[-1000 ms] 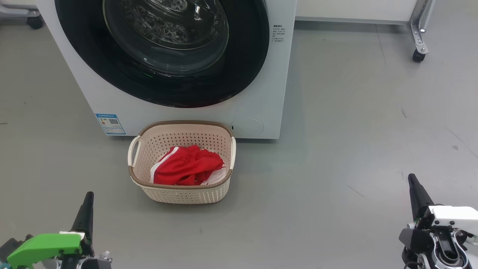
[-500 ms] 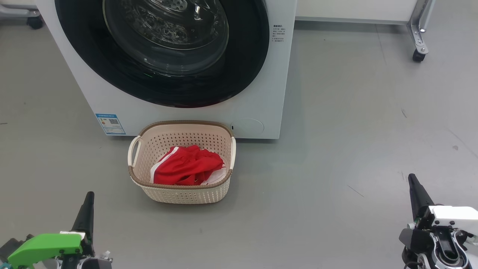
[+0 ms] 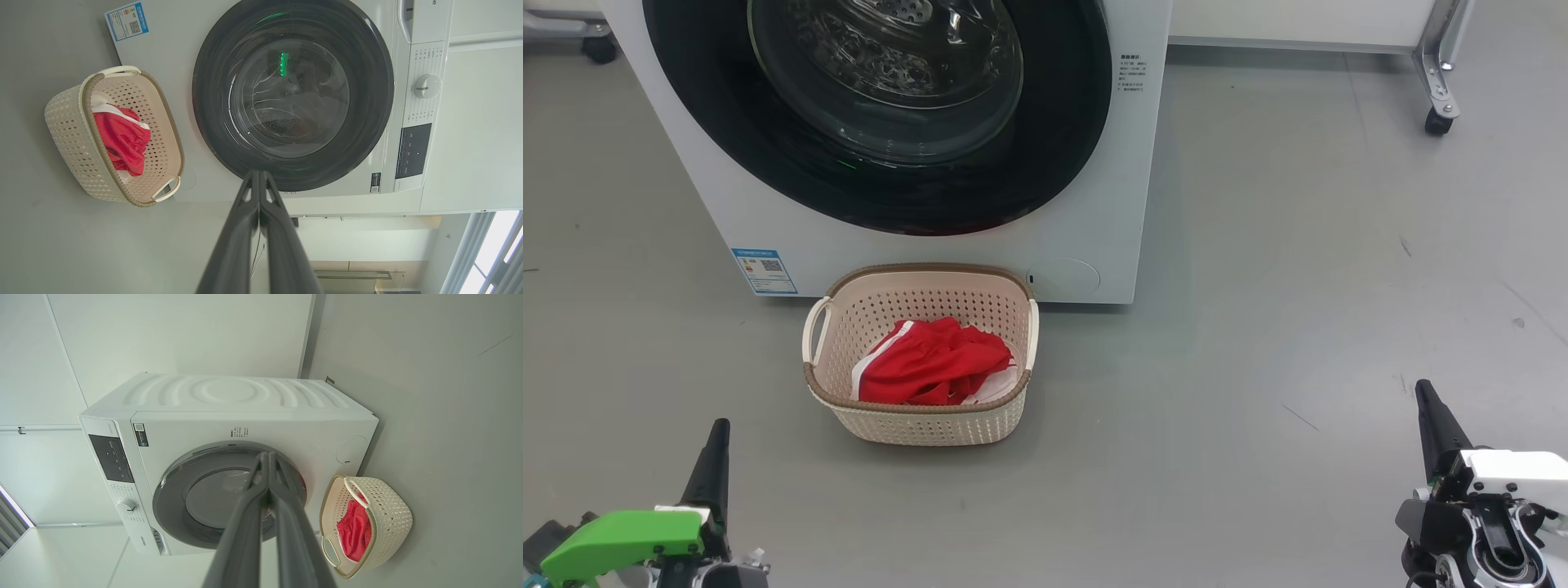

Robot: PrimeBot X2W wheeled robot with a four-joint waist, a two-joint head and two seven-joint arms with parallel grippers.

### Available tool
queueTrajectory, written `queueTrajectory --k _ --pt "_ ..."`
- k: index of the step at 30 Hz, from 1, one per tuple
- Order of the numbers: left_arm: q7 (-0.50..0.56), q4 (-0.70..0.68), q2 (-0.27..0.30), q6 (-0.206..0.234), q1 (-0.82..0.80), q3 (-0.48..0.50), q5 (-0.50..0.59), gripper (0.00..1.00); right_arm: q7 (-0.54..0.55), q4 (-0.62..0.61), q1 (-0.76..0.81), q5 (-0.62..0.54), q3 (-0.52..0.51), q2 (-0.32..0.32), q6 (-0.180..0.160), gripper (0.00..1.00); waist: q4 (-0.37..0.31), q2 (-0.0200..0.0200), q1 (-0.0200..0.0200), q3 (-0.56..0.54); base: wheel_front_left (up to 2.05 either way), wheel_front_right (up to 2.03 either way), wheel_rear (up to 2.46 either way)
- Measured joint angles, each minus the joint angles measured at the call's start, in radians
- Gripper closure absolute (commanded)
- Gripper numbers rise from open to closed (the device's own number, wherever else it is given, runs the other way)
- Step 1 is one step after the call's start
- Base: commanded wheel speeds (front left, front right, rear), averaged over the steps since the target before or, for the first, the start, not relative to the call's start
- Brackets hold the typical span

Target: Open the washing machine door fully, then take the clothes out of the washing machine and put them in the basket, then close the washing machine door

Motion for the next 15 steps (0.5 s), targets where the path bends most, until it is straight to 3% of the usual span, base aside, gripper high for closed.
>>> queueTrajectory --k 15 --pt "0.0 -0.001 -0.003 0.0 0.0 0.002 0.0 1.0 0.002 0.0 0.0 0.0 0.0 0.0 0.0 1.0 0.0 0.0 0.0 0.0 0.0 0.0 0.0"
